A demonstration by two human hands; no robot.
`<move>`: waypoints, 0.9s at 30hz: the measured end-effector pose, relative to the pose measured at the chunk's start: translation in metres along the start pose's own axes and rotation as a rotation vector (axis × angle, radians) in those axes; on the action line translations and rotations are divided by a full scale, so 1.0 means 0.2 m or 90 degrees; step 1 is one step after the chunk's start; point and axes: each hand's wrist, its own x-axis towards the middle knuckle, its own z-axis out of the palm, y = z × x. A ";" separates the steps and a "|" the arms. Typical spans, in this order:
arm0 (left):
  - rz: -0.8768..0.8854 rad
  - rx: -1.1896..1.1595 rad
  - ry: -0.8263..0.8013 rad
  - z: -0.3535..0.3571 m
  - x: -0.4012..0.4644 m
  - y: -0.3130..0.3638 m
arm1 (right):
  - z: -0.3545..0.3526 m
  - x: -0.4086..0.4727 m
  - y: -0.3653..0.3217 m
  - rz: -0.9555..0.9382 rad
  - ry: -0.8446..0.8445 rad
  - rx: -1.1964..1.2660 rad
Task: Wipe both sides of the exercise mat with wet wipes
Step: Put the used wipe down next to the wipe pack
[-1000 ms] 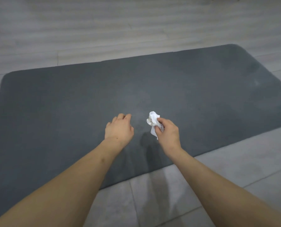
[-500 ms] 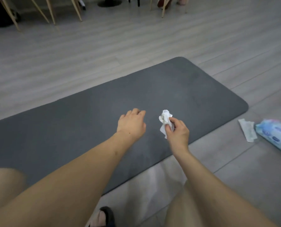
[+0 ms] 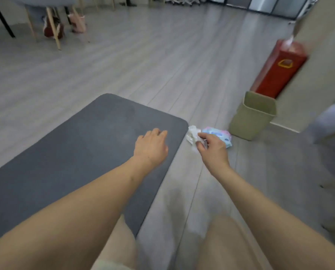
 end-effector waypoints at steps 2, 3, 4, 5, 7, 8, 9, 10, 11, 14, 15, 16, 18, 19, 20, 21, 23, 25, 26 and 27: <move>0.058 -0.003 0.019 -0.07 0.09 0.06 | -0.16 0.10 -0.02 0.014 0.034 -0.027; 0.080 -0.005 0.027 -0.10 0.13 0.09 | -0.23 0.14 -0.02 0.021 0.049 -0.038; 0.099 -0.006 0.035 -0.12 0.16 0.12 | -0.30 0.16 -0.02 0.033 0.058 -0.049; 0.115 -0.006 0.041 -0.13 0.19 0.15 | -0.37 0.19 -0.02 0.039 0.062 -0.066; 0.146 -0.002 0.044 -0.13 0.28 0.22 | -0.50 0.24 0.02 0.028 0.058 -0.114; 0.158 0.001 0.042 -0.11 0.32 0.26 | -0.54 0.26 0.05 0.019 0.050 -0.135; 0.167 0.002 0.040 -0.08 0.37 0.30 | -0.57 0.27 0.10 0.010 0.044 -0.151; 0.170 0.000 0.033 -0.03 0.41 0.34 | -0.58 0.28 0.16 0.005 0.041 -0.164; 0.171 -0.002 0.020 0.02 0.45 0.38 | -0.57 0.29 0.23 0.007 0.039 -0.172; 0.174 -0.006 -0.032 0.20 0.55 0.48 | -0.52 0.32 0.47 0.027 0.010 -0.194; 0.170 -0.009 -0.042 0.25 0.59 0.51 | -0.50 0.35 0.55 0.039 0.002 -0.191; 0.162 -0.011 -0.050 0.31 0.64 0.53 | -0.46 0.39 0.62 0.052 0.000 -0.179; 0.140 -0.015 -0.064 0.42 0.76 0.56 | -0.36 0.50 0.76 0.070 -0.016 -0.149; 0.128 -0.016 -0.073 0.48 0.82 0.57 | -0.28 0.55 0.82 0.074 -0.038 -0.140; 0.115 -0.016 -0.081 0.54 0.87 0.57 | -0.20 0.60 0.89 0.076 -0.066 -0.137; 0.099 -0.016 -0.090 0.61 0.93 0.57 | -0.11 0.65 0.97 0.076 -0.091 -0.133; 0.066 -0.012 -0.111 0.73 1.03 0.56 | 0.06 0.73 1.10 0.074 -0.127 -0.116; 0.032 -0.005 -0.126 0.86 1.11 0.53 | 0.21 0.81 1.23 0.054 -0.162 -0.103; 0.015 -0.003 -0.132 0.93 1.15 0.52 | 0.28 0.85 1.29 0.039 -0.174 -0.102; -0.002 -0.002 -0.136 0.99 1.19 0.50 | 0.34 0.90 1.35 0.026 -0.178 -0.100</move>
